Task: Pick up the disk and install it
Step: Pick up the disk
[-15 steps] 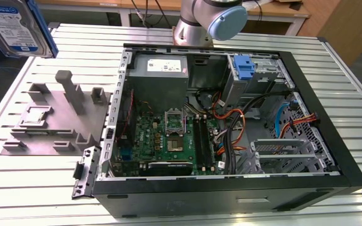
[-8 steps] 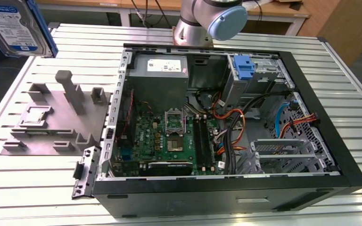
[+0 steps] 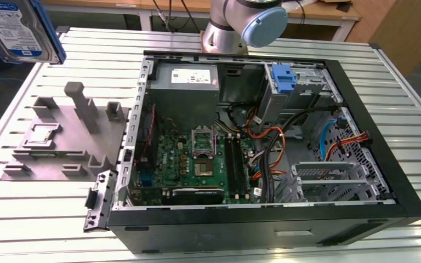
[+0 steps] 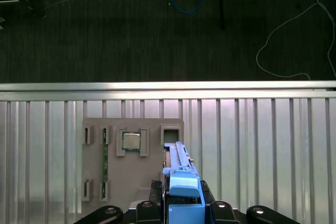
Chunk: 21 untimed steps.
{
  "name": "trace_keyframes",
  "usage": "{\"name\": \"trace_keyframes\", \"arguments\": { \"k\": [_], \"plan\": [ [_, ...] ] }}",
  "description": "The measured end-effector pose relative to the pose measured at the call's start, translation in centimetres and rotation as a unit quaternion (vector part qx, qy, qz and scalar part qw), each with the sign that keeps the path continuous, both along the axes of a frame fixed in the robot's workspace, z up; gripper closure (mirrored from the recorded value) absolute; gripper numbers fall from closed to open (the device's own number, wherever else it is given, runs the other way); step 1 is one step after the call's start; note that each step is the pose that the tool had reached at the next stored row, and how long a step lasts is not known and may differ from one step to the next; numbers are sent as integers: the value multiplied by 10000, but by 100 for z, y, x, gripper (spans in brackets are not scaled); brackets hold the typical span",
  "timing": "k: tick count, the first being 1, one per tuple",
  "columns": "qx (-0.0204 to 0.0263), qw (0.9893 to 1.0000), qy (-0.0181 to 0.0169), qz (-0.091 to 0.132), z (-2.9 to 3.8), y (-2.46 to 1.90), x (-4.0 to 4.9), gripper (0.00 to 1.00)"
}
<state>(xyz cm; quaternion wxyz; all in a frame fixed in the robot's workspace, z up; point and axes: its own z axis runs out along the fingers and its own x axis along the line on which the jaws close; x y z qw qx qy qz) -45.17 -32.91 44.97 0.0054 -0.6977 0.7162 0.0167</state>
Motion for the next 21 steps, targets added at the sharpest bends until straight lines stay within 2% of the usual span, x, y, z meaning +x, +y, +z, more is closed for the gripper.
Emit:
{"name": "trace_keyframes", "arguments": {
  "k": [3, 4, 21],
  "plan": [
    [0, 10000, 0, 0, 6, 0, 0, 64],
    [0, 10000, 0, 0, 34, 0, 0, 64],
    [0, 10000, 0, 0, 87, 0, 5, 64]
  ]
}}
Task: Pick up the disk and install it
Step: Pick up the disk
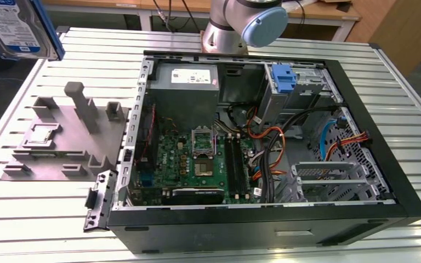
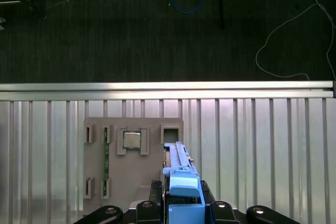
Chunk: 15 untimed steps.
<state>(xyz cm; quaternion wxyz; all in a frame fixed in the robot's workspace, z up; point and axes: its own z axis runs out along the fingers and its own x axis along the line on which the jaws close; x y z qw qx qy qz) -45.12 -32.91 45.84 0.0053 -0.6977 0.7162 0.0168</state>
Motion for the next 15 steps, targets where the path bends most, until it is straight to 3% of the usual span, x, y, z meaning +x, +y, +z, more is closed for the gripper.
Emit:
{"name": "trace_keyframes", "arguments": {
  "k": [15],
  "plan": [
    [-1, 10000, -1, 0, 47, 0, 0, 64]
  ]
}}
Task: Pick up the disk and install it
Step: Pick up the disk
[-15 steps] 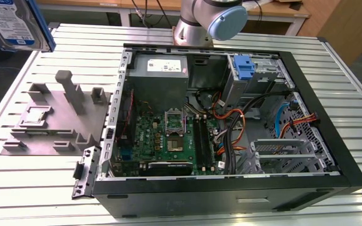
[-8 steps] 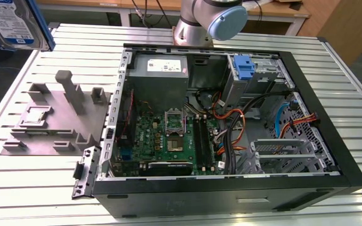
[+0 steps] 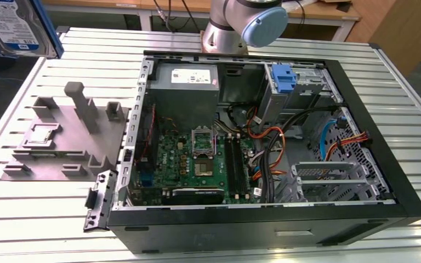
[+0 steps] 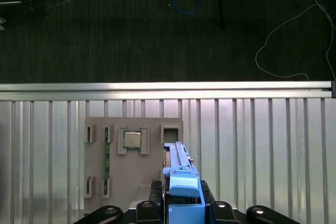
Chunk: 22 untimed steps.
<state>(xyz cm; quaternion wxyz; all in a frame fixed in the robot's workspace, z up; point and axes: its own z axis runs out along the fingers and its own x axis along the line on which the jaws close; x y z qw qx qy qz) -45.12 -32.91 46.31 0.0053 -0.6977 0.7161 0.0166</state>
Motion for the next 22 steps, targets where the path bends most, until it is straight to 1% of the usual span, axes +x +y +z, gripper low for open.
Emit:
{"name": "trace_keyframes", "arguments": {
  "k": [11, 20, 22],
  "plan": [
    [1, 10000, 1, -1, 75, 1, 0, 64],
    [1, 10000, 1, 0, 79, 0, 0, 64],
    [0, 10000, 2, 0, 80, -9, 0, 64]
  ]
}}
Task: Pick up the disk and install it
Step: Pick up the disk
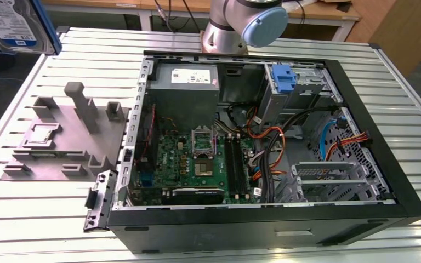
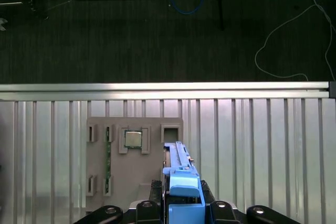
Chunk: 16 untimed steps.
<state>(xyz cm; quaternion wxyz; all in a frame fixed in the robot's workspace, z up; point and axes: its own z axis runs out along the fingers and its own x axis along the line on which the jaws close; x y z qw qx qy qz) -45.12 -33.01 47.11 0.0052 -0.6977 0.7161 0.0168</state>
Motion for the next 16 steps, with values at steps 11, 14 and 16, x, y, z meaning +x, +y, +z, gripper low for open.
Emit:
{"name": "trace_keyframes", "arguments": {
  "k": [11, 14, 16],
  "plan": [
    [0, 10000, -1, -1, 64, -128, 0, 64],
    [1, 10000, -1, 0, 147, -131, 0, 64],
    [0, 10000, -1, 0, 177, -135, 0, 64]
  ]
}}
